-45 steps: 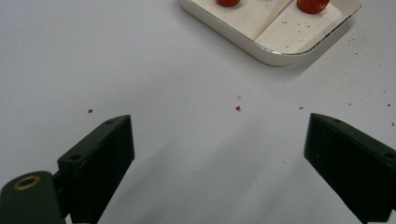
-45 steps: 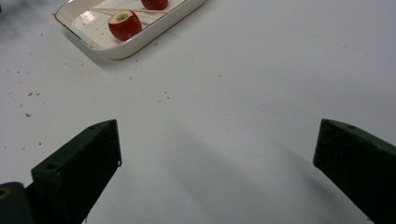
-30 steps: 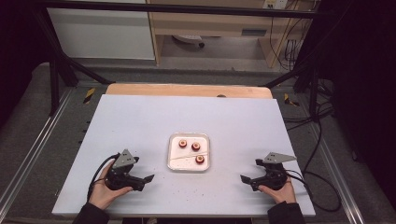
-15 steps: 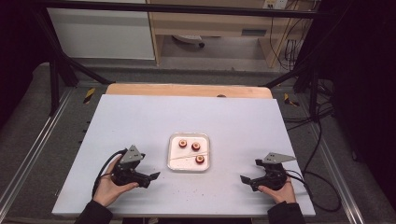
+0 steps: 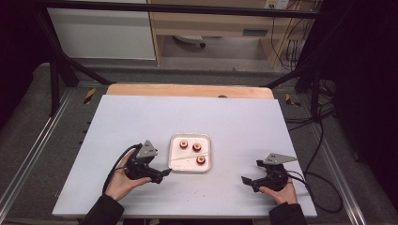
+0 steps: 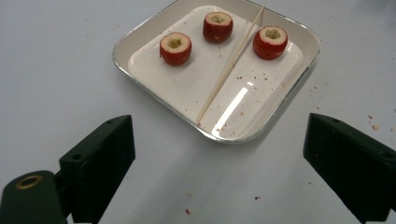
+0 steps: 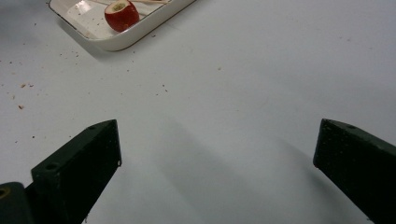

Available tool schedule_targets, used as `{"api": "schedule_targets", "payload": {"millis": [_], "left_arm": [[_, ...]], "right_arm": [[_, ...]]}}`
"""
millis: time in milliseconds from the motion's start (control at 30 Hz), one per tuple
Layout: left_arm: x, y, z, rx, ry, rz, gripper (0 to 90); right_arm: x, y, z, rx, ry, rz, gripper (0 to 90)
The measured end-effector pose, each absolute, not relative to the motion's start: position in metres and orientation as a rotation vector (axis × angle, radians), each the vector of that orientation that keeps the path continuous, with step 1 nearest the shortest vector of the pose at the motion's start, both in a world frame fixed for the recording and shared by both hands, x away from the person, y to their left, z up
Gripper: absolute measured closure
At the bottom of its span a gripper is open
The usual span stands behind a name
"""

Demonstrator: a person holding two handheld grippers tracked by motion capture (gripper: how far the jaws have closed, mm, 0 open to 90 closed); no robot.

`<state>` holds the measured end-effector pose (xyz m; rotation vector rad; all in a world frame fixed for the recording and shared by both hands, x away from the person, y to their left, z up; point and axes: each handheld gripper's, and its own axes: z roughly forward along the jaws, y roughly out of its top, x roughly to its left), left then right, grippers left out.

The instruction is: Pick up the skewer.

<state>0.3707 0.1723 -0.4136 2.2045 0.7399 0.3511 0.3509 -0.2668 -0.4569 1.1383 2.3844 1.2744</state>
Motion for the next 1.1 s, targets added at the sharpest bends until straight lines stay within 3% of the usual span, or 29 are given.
{"api": "schedule_targets", "payload": {"millis": [700,1100], "left_arm": [[0.398,0.136,-0.421,2.266,0.730,0.333,16.3],[0.410,0.115,-0.423,2.283,0.700,0.344,36.7]], "right_arm": [[0.351,-0.266,-0.458,1.138,2.394,1.268,1.6],[0.351,-0.266,-0.458,1.134,2.397,1.265,1.7]]}}
